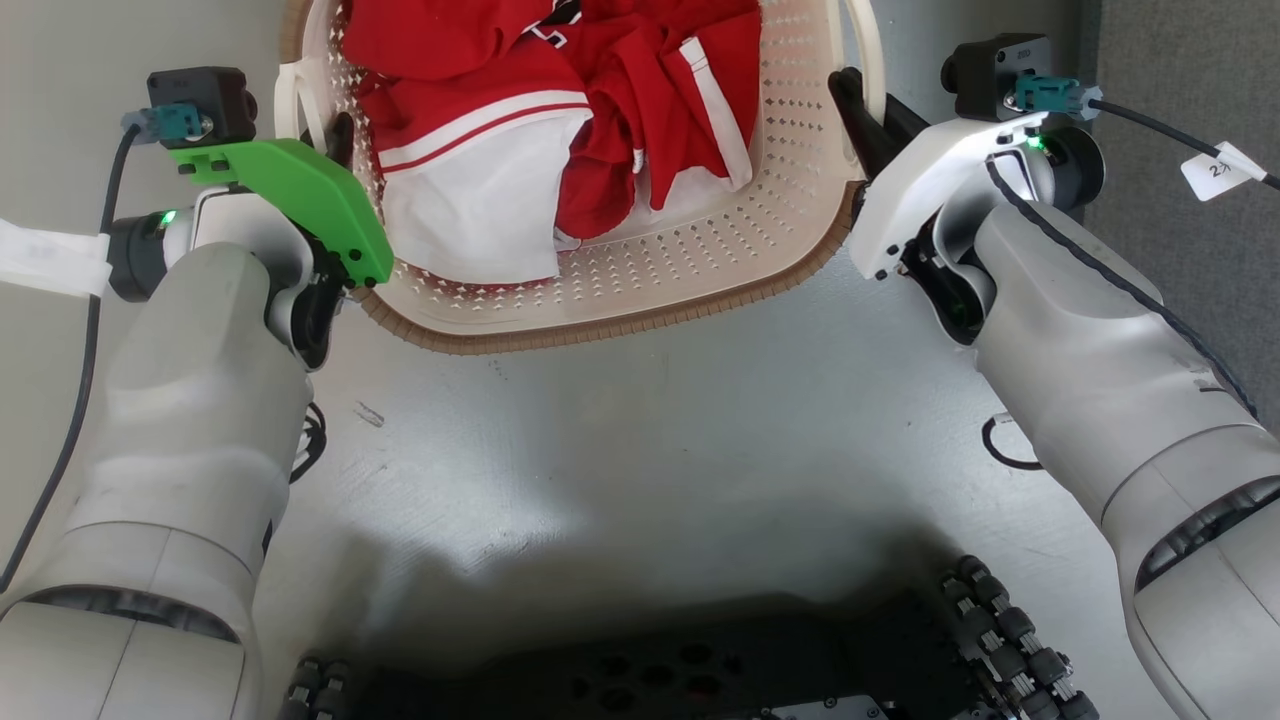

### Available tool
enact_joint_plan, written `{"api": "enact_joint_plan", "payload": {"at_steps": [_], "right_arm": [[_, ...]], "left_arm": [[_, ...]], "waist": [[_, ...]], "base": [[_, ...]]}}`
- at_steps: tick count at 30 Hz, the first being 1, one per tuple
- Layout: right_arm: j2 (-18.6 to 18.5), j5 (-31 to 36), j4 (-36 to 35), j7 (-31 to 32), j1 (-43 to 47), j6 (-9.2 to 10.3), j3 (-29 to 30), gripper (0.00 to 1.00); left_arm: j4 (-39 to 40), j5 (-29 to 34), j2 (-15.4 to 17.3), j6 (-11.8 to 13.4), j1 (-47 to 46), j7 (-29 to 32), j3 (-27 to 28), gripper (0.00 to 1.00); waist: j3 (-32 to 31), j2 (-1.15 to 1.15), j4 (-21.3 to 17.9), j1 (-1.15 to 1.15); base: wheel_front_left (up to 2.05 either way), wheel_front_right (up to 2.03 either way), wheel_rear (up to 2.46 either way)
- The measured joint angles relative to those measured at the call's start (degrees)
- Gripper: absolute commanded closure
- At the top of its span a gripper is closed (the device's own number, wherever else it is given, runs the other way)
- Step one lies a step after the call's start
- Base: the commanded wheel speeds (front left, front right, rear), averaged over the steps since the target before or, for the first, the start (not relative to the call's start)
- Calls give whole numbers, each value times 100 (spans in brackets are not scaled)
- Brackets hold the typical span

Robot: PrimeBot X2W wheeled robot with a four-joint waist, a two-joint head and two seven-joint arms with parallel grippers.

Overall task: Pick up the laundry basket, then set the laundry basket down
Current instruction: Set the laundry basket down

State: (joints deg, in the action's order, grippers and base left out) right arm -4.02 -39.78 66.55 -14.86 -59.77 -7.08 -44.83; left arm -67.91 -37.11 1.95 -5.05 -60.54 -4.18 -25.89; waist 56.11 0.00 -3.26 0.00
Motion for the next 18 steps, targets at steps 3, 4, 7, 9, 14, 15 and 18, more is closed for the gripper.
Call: {"api": "enact_joint_plan", "payload": {"at_steps": [3,4,7,9,14,15,18], "right_arm": [[1,0,14,-3,-3,-10,0,100],[1,0,22,-8,-3,-15,-1,100],[2,1,38,-19,-10,-41,-10,53],[1,1,38,-20,-15,-42,-10,0],[-115,51,165,71,-23,11,-70,0],[-113,51,166,71,-22,11,-75,0],[-116,51,169,70,-13,11,-70,0]], "left_arm": [[-25,0,-10,-5,-13,0,-2,100],[-34,-1,-16,-9,-18,1,-5,100],[-52,-3,-32,-27,-28,-13,-5,89],[-55,-5,-35,-60,-30,-4,-11,0],[-142,-9,37,-109,-54,53,-69,0],[-140,-9,34,-132,-54,51,-90,0],[-141,-9,35,-148,-54,-19,-121,0]], "waist": [[-4,0,4,0],[-6,0,7,0],[-12,0,17,0],[-13,0,22,0],[-25,0,55,0],[-32,0,61,1],[-82,0,72,1]], "base": [[0,0,0],[0,0,0],[0,0,0],[0,0,0],[0,0,0],[0,0,0],[0,0,0]]}}
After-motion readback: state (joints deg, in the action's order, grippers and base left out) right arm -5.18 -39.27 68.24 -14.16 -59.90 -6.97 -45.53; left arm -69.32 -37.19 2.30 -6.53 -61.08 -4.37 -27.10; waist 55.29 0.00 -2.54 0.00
